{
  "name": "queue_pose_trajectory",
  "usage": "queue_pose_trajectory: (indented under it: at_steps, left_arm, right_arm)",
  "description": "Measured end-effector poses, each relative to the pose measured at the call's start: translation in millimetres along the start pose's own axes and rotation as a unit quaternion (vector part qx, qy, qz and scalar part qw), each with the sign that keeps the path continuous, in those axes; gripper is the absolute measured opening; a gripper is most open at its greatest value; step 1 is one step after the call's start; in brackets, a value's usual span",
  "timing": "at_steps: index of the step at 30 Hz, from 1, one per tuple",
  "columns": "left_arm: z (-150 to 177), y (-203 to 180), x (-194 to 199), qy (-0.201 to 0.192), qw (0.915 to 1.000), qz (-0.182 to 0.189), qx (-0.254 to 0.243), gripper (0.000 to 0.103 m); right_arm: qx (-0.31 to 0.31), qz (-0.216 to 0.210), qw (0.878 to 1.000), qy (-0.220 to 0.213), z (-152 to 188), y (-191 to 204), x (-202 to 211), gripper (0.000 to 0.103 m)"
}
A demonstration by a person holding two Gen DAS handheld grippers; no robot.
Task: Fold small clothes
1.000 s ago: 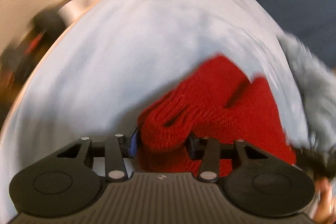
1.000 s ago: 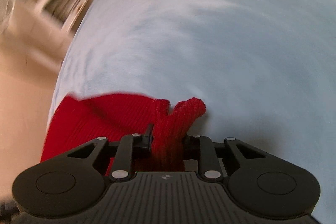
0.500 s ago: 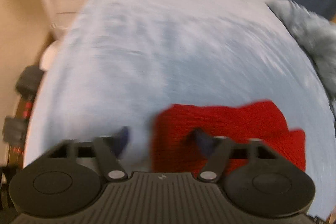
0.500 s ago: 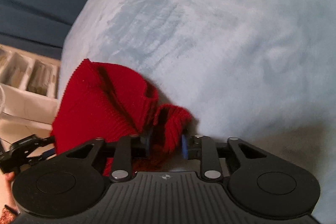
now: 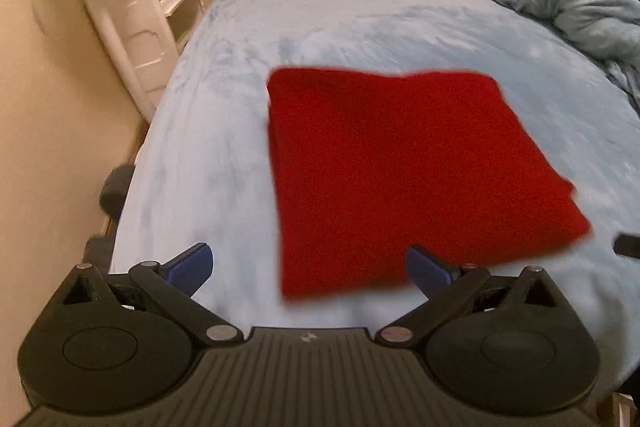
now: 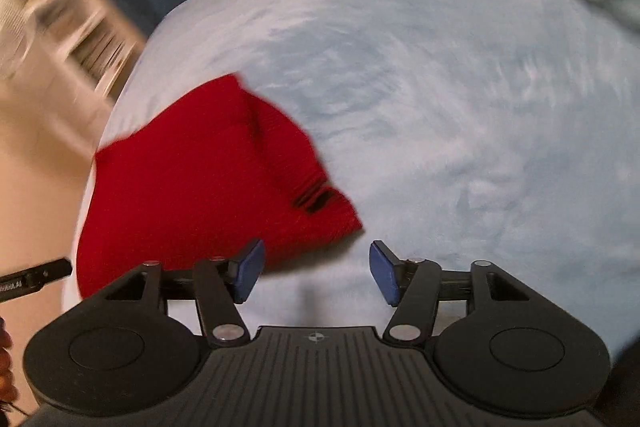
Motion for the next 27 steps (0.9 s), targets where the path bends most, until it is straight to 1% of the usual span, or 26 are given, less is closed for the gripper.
queue_pose_trajectory:
  at_steps: [2,3,5,7,9,11,13,14,16,20,24,27]
  left_arm:
    - [22,-7,32,0.0,0.9992,-0.024,0.032,0.103]
    - [31,-11,44,0.001,0.9985,-0.028,0.048,0.103]
    - [46,-15,71,-0.002,0.9968,-0.032,0.073,0.103]
    - [51,-16,96,-0.018,0.9955,-0.032,0.088,0.103]
    - [51,-19,116,-0.033,0.9954,-0.029,0.085,0.103]
    - [48,-22,133,-0.053,0.9951,-0.033,0.076,0.103]
    - [46,-23,146,-0.071,0.994,-0.042,0.072,0.103]
    - [45,-23,151,-0.074,0.9936,-0.045,0.073,0.103]
    - [48,-24,160,-0.076,0.993,-0.045,0.079,0.103]
    - [52,-24,167,-0.072,0.993,-0.048,0.081,0.103]
    - [53,-27,168,-0.069,0.9935,-0.047,0.077,0.103]
    - [50,-28,170,-0.078,0.9932,-0.048,0.072,0.103]
  right_arm:
    - [0.057,-0.017,0.998,-0.02,5,16,28,0.07]
    - [0.077,-0.027,0.996,-0.031,7,23,43,0.074]
    - [0.12,-0.046,0.99,-0.059,14,38,73,0.077]
    - [0.15,-0.059,0.984,-0.081,21,50,97,0.078]
    - [0.175,-0.074,0.976,-0.103,25,62,118,0.081]
    - [0.181,-0.085,0.973,-0.114,25,71,132,0.081]
    - [0.179,-0.092,0.973,-0.112,27,75,138,0.082]
    - [0.179,-0.091,0.974,-0.109,28,78,139,0.082]
    - [0.18,-0.092,0.974,-0.1,32,80,141,0.082]
    - [0.177,-0.098,0.976,-0.086,39,80,148,0.082]
    - [0.169,-0.091,0.977,-0.091,38,76,152,0.082]
    - [0.165,-0.086,0.978,-0.092,38,74,152,0.082]
Point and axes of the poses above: each gripper's, at about its wrist camera, not at the fingertips, and x roughly against the way its jaws point, y to its left, z to its underside, the point moved 8 cm from there along -x, roughly the way its jaws point, and after that the axes turned 13 degrees about -y, right-handed, at the moved point
